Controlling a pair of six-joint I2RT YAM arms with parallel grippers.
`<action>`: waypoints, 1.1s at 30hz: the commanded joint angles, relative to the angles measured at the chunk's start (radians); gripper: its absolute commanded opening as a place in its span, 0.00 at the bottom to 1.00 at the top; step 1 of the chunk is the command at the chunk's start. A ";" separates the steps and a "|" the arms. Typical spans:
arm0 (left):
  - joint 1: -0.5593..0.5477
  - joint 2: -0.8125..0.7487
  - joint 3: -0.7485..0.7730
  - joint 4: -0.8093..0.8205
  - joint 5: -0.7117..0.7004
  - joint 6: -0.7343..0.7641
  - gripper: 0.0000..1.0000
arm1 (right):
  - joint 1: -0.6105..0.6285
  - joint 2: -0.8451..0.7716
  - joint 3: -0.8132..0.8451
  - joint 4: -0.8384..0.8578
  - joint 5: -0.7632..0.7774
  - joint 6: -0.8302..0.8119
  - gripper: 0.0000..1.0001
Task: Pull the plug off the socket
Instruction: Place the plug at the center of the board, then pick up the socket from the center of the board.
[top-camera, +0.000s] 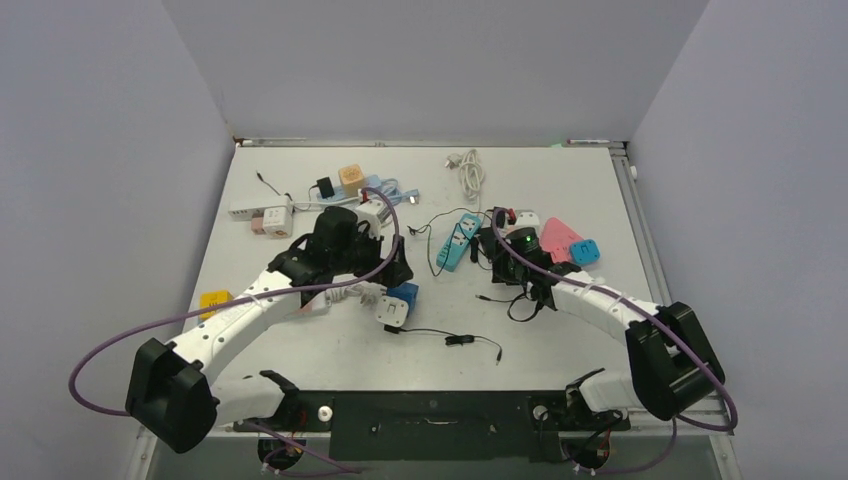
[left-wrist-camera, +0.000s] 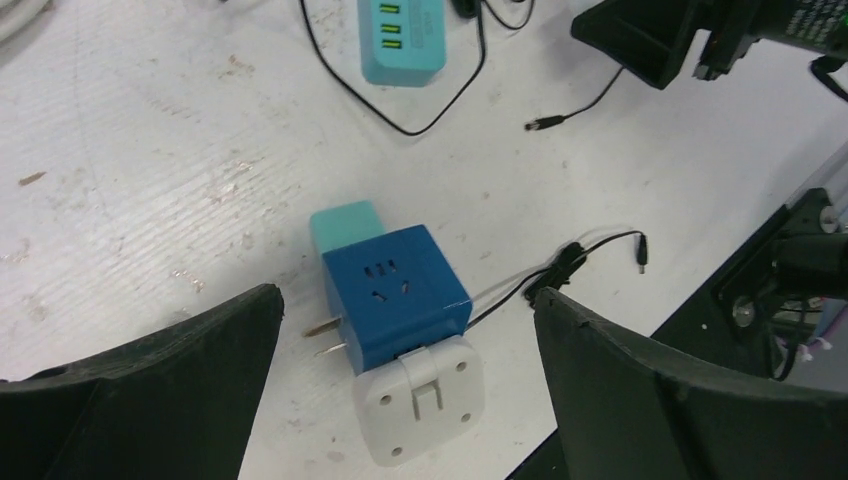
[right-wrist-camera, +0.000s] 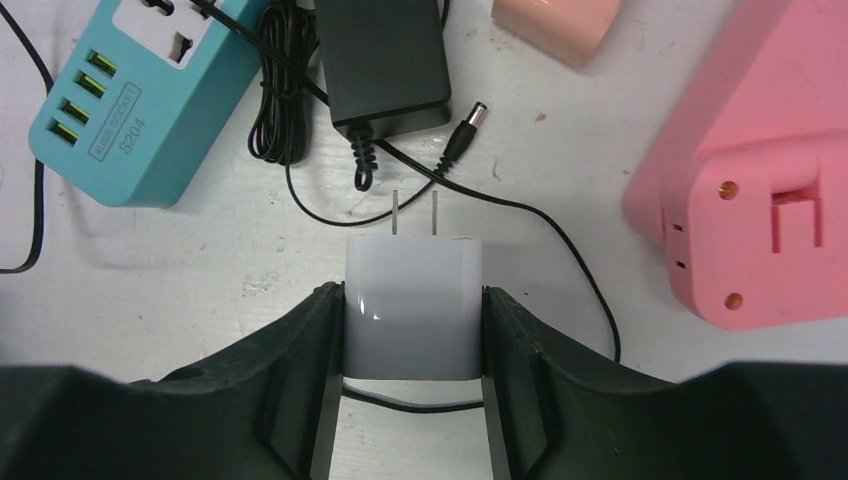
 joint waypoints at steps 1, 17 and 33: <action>-0.004 -0.002 0.053 -0.070 -0.106 0.054 0.96 | 0.010 0.041 0.060 0.083 -0.033 0.001 0.19; -0.112 0.135 0.106 -0.169 -0.194 0.079 0.96 | 0.120 0.200 0.103 0.147 0.140 0.053 0.49; -0.212 0.198 0.120 -0.182 -0.283 0.102 0.96 | 0.114 0.139 0.075 0.140 0.175 0.073 0.81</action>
